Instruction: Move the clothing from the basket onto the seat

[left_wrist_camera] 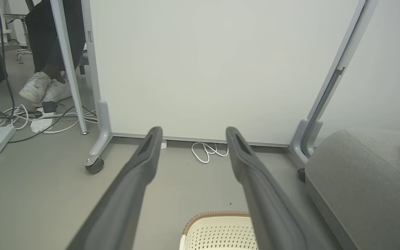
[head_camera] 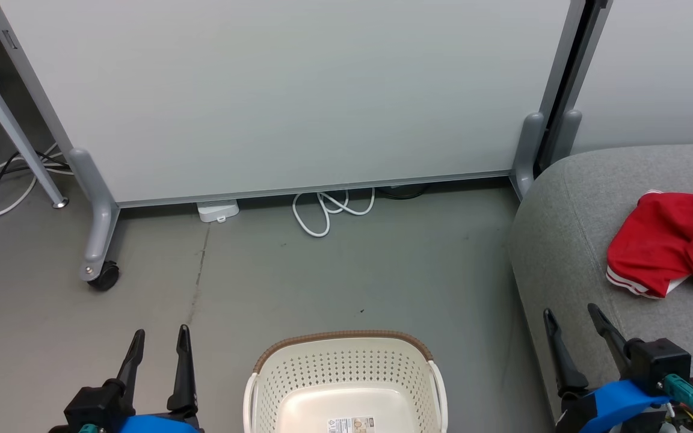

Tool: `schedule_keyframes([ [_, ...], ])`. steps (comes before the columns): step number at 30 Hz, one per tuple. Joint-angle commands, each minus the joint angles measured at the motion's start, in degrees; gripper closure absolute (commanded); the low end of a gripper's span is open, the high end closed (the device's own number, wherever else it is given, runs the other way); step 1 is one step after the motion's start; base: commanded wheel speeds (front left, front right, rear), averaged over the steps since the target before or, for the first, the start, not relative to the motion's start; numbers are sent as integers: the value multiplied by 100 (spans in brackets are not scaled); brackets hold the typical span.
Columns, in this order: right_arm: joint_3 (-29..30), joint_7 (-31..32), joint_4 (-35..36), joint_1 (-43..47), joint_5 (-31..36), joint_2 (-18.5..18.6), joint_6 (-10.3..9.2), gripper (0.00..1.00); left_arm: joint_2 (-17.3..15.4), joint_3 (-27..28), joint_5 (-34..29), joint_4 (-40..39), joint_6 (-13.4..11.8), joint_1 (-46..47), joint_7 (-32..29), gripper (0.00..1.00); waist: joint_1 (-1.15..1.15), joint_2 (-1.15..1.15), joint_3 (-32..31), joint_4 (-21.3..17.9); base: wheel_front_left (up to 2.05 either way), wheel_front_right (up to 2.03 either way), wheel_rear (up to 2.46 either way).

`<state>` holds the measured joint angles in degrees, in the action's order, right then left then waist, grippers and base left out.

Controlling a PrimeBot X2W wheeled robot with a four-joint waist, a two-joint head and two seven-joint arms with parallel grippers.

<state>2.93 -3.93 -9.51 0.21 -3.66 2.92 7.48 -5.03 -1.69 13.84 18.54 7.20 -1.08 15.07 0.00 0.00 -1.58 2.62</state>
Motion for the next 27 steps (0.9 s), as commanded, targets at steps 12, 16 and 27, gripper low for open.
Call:
schedule_keyframes([
  [12, -1, -42, -47, -11, -78, -4, 3, 0, -7, -90, 30, 43, 44, -16, 15, 0, 0, 0, -3, 32, 0, 0, 0],
  [16, -8, -62, -70, 3, -93, -5, 3, 0, -38, -127, 75, 69, 44, -26, 15, 0, 0, 0, -6, 27, 0, 0, 0],
  [27, -30, -13, -385, 75, -158, -21, 0, 100, 32, -225, 135, 377, -3, -149, -37, 100, 0, 0, 6, 30, 0, 0, 0],
])
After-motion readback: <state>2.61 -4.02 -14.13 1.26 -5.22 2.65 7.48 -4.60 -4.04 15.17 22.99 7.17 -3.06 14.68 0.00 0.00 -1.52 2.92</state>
